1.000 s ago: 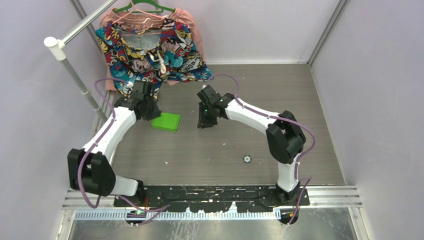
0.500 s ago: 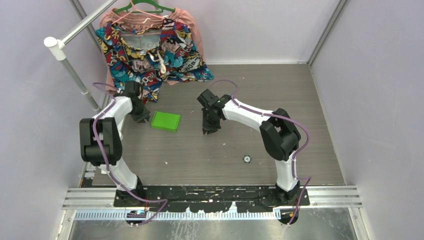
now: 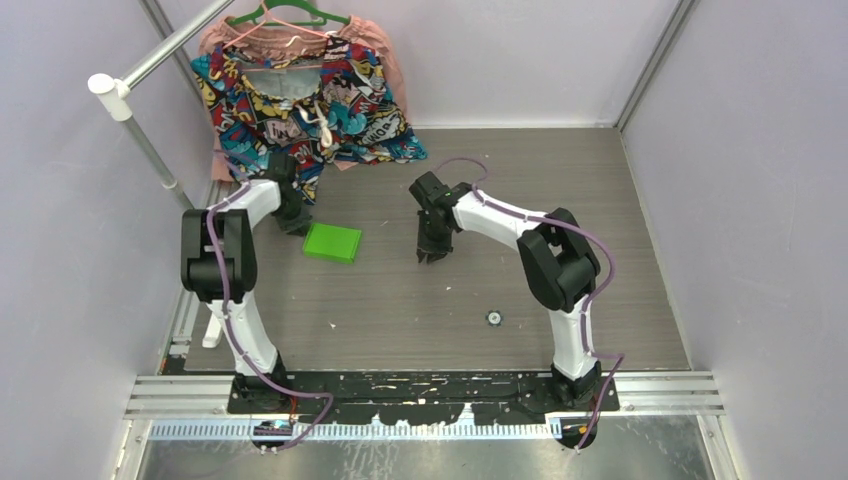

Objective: Fold the paper box
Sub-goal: Move the paper box to the center of the board, then reset both arms

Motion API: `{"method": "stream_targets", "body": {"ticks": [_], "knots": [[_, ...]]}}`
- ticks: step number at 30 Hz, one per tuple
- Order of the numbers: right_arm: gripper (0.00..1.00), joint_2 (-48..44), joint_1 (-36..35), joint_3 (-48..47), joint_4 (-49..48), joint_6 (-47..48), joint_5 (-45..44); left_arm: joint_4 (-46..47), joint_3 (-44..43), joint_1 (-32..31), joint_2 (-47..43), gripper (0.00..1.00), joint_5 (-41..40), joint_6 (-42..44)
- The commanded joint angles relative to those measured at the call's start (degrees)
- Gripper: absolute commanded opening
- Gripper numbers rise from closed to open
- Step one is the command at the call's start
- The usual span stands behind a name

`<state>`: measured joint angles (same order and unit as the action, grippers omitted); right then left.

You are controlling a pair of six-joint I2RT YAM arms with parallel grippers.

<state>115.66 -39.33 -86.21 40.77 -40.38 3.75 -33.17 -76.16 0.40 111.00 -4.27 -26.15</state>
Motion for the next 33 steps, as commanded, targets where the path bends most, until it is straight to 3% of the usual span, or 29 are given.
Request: {"method": "stream_targets", "body": {"ticks": [1, 6, 13, 19, 24, 25, 26, 27, 28, 29, 31, 33], "knots": [[0.27, -0.06, 0.57, -2.07, -0.57, 1.14, 0.84, 0.54, 3.09, -6.44, -2.77, 0.14, 1.05, 1.10], [0.28, -0.96, 0.69, -0.74, -1.32, 0.83, 0.83, 3.47, 9.45, -11.48, -5.21, 0.13, 3.37, -2.56], [0.28, -6.01, 0.70, 6.22, -3.49, -0.69, 1.26, 7.17, 16.35, -24.50, -8.64, 0.13, 2.52, -11.80], [0.28, -15.47, 3.82, 14.85, -0.07, 0.28, -7.98, 8.31, 14.90, -35.57, -7.43, 0.13, 1.02, -16.40], [0.31, -27.80, 7.78, 17.75, 3.18, 4.89, -13.11, 3.39, 10.69, -36.70, -12.61, 0.18, -3.41, -11.61], [0.32, -31.63, 8.01, 18.34, 1.74, 6.16, -13.81, 3.10, 10.08, -36.64, -15.18, 0.22, -3.91, -9.39], [0.34, -36.31, 7.97, 19.15, -0.53, 7.70, -14.55, 2.57, 9.42, -36.68, -18.15, 0.35, -4.65, -7.35], [0.36, -40.82, 8.03, 20.22, -2.89, 9.03, -16.25, 2.23, 8.77, -36.74, -21.16, 0.64, -5.37, -4.81], [0.39, -44.91, 8.11, 21.43, -5.00, 10.03, -18.56, 2.35, 8.32, -36.71, -24.61, 0.86, -6.28, -2.79], [0.45, -48.61, 8.22, 22.54, -6.57, 12.30, -19.94, 2.48, 8.24, -36.63, -27.85, 0.93, -7.81, -1.41], [0.52, -53.61, 8.35, 24.62, -9.73, 15.93, -21.62, 2.39, 7.94, -35.70, -33.10, 0.97, -9.45, 0.92], [0.51, -54.97, 8.95, 23.99, -8.98, 17.27, -24.21, 0.40, 7.20, -34.41, -36.52, 0.99, -10.28, 2.18]]}}
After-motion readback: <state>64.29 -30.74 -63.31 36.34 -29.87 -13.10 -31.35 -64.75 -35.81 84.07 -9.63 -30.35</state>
